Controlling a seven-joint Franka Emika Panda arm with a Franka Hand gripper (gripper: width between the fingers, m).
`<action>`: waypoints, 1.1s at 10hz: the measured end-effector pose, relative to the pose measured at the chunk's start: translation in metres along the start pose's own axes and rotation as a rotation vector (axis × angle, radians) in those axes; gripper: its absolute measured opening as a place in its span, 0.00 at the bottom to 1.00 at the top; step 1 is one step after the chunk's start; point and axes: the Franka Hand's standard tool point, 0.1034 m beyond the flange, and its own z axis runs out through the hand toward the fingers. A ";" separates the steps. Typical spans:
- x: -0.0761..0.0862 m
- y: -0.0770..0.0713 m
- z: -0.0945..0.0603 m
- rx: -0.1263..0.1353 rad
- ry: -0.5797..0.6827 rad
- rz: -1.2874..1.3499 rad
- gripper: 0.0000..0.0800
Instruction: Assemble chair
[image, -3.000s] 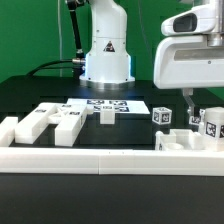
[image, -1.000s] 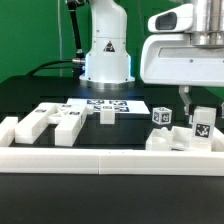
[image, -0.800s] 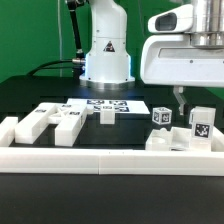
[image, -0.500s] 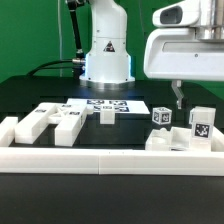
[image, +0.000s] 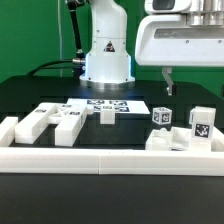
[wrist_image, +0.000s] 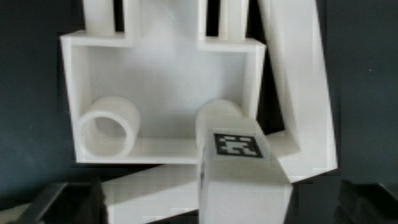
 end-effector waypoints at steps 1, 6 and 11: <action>0.000 0.000 0.000 0.000 0.000 0.000 0.81; -0.018 0.016 0.003 -0.015 -0.022 -0.142 0.81; -0.030 0.089 0.010 -0.021 -0.037 -0.208 0.81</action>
Offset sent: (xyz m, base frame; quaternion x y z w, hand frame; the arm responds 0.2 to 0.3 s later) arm 0.0000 0.0000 0.0000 0.0000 0.0000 0.0000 1.0000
